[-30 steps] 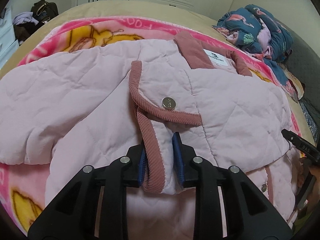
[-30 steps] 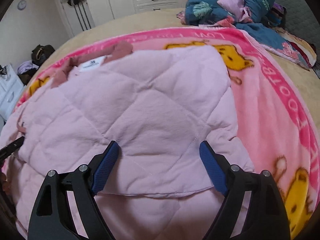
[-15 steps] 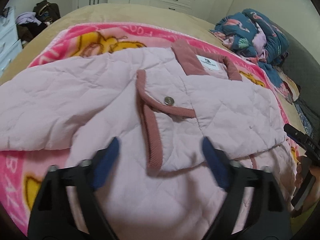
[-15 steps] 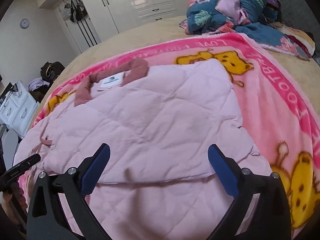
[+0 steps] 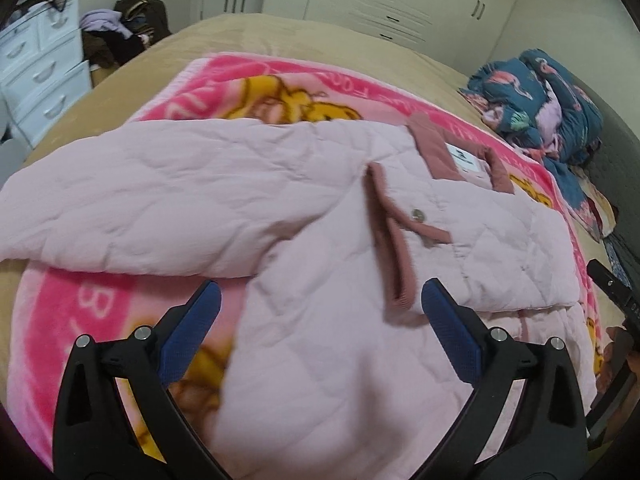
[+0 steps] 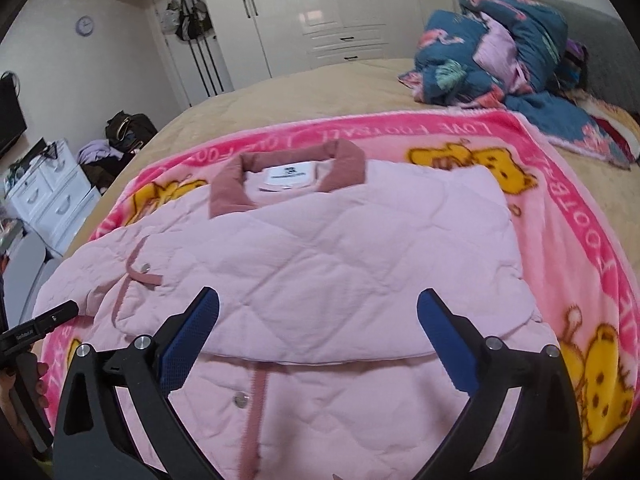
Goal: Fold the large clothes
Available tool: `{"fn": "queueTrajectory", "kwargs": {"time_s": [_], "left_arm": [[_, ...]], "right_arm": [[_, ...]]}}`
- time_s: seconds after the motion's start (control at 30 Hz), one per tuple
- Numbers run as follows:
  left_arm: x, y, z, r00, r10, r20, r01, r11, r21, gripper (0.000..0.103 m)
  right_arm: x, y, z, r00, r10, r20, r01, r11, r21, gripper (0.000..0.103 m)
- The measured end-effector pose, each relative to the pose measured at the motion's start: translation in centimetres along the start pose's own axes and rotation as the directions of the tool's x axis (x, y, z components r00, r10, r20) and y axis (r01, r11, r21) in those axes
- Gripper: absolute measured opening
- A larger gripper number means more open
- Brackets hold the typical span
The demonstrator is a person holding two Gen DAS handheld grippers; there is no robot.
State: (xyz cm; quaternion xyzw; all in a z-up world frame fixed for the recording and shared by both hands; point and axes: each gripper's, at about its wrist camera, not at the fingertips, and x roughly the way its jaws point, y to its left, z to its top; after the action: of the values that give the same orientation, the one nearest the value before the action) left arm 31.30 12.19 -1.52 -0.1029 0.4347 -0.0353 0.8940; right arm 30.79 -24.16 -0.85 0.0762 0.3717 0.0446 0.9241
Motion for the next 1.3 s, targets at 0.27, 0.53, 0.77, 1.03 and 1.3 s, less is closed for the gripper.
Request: {"fn": "queueTrajectory", "kwargs": {"time_s": [0.27, 0.53, 0.77, 1.03, 1.3], "left_arm": [[-1.4, 3.4, -1.0, 0.999, 0.03, 0.022, -0.028, 0.998, -0.054, 0.094], [-2.1, 7.5, -0.9, 0.998, 0.052, 0.034, -0.046, 0.99, -0.136, 0.094], [-2.7, 10.1, -1.1, 0.994, 0.097, 0.047, -0.087, 0.978, -0.188, 0.094], [-2.5, 13.9, -1.1, 0.986, 0.158, 0.046, -0.14, 0.954, -0.267, 0.094], [-1.9, 19.6, -1.4, 0.988, 0.149, 0.041, -0.117, 0.893, -0.435, 0.094]], "right_arm": [[0.3, 5.1, 0.2, 0.999, 0.043, -0.007, -0.044, 0.997, -0.067, 0.099], [0.8, 10.9, 0.2, 0.997, 0.079, -0.017, -0.081, 0.984, -0.158, 0.099], [1.5, 15.6, 0.0, 0.993, 0.112, -0.043, -0.119, 0.969, -0.216, 0.099], [2.6, 20.7, -0.8, 0.985, 0.155, -0.081, -0.171, 0.946, -0.275, 0.099], [4.9, 25.7, -3.0, 0.968, 0.201, -0.148, -0.237, 0.924, -0.299, 0.099]]}}
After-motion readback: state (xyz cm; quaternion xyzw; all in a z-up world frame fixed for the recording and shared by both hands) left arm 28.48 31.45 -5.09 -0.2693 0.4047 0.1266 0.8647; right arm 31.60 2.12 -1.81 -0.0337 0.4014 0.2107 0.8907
